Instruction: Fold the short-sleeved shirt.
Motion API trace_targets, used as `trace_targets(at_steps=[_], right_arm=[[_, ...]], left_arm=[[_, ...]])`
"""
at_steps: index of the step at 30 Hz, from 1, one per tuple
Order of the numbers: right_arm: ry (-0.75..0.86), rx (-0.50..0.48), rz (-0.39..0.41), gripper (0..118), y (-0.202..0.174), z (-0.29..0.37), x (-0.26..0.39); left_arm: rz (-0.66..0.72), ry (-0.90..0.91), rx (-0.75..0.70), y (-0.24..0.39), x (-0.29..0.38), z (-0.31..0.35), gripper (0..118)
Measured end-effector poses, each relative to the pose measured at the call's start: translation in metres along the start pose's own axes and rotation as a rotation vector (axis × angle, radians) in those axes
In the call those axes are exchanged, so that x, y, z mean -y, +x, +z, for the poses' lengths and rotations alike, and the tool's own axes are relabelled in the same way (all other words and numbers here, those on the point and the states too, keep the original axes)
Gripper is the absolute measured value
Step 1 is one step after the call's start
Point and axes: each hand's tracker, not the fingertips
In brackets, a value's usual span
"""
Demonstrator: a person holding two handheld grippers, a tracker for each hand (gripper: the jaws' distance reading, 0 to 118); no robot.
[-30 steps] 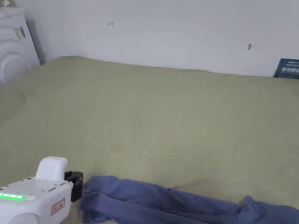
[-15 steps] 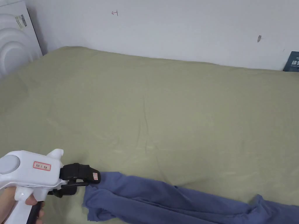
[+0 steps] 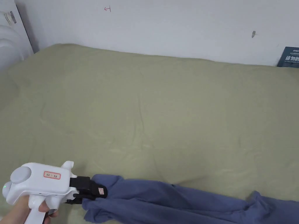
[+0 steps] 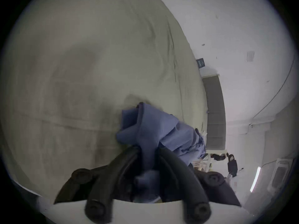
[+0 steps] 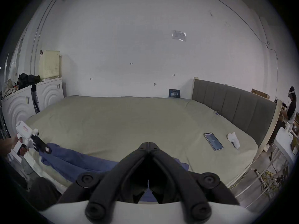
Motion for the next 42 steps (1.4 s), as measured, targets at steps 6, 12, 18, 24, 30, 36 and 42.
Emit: trace_targets(at_steps=[6, 12, 18, 24, 30, 36, 42], right_arm=[[0.021, -0.016, 0.005, 0, 0.007, 0.005, -0.007], [0.056, -0.031, 0.004, 0, 0.013, 0.005, -0.014], [0.071, -0.055, 0.005, 0, 0.015, 0.004, -0.017], [0.093, -0.053, -0.009, 0, 0.02, 0.013, -0.021], [0.1, -0.041, -0.028, 0, 0.031, 0.02, -0.019], [0.098, -0.03, -0.075, 0, 0.043, 0.027, -0.014], [0.076, -0.004, -0.069, 0, 0.053, 0.03, -0.007]], left_arm=[[0.0, 0.073, -0.024, 0.009, 0.002, 0.025, 12], [0.004, 0.162, -0.063, 0.008, 0.006, 0.072, 11], [-0.117, 0.216, -0.222, 0.04, 0.017, 0.107, 11], [-0.368, 0.192, -0.341, 0.129, 0.043, 0.074, 11], [-0.572, 0.097, -0.376, 0.205, 0.077, 0.011, 11], [-0.635, -0.006, -0.392, 0.235, 0.102, -0.073, 11], [-0.665, -0.055, -0.424, 0.234, 0.118, -0.146, 91]])
